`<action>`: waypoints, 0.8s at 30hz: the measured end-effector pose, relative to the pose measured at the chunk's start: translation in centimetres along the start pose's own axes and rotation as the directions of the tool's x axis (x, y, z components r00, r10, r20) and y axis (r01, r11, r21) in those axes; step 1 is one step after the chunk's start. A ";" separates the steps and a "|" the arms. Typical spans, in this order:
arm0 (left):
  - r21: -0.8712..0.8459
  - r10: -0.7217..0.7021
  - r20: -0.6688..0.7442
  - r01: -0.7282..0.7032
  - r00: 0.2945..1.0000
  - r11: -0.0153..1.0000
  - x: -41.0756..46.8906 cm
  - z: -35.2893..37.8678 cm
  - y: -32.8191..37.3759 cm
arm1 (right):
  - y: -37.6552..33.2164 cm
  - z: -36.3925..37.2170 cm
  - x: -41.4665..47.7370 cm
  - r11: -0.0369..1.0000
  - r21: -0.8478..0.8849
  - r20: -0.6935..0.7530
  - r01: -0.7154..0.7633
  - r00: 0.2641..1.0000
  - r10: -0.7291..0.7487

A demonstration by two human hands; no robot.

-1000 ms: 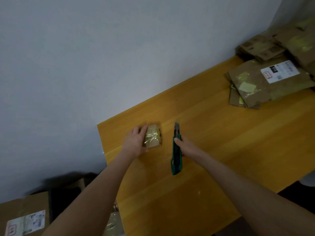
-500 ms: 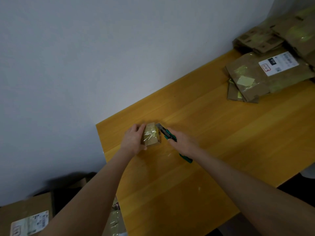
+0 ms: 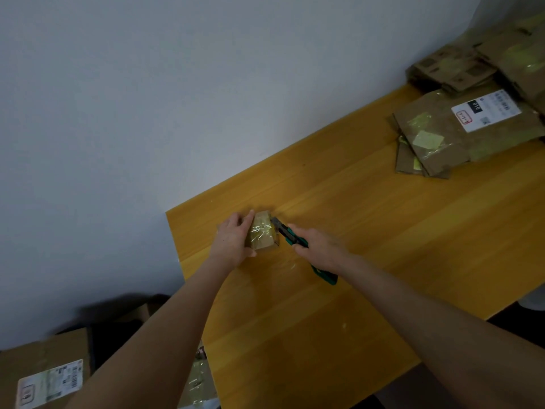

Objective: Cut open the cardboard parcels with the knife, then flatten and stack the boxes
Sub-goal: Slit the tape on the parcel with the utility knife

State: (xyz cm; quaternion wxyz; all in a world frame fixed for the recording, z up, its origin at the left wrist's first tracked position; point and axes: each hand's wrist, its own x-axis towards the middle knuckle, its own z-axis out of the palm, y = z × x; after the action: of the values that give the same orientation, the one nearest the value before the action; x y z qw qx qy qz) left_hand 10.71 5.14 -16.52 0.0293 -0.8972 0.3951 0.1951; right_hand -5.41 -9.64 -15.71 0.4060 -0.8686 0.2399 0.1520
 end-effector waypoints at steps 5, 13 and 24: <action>-0.002 0.001 0.009 -0.001 1.000 1.000 0.3 0.0 -0.2 | 0.2 0.6 -0.8 1.000 -0.007 0.001 -0.009 1.000 0.009; -0.008 0.000 0.022 0.000 1.000 1.000 0.5 -0.2 -0.2 | 0.7 0.3 -1.6 0.995 -0.099 0.055 0.023 0.998 -0.018; -0.247 -0.278 -0.138 0.239 0.951 0.939 -1.8 -0.3 1.8 | -3.0 1.3 0.6 0.579 0.780 0.005 -0.236 0.929 0.371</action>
State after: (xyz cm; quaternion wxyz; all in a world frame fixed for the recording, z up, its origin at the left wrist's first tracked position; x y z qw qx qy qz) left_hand 8.39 5.11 -15.39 -0.0822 -0.9522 0.2495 0.1557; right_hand -3.42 -7.09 -14.91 0.6838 -0.5670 0.4581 0.0331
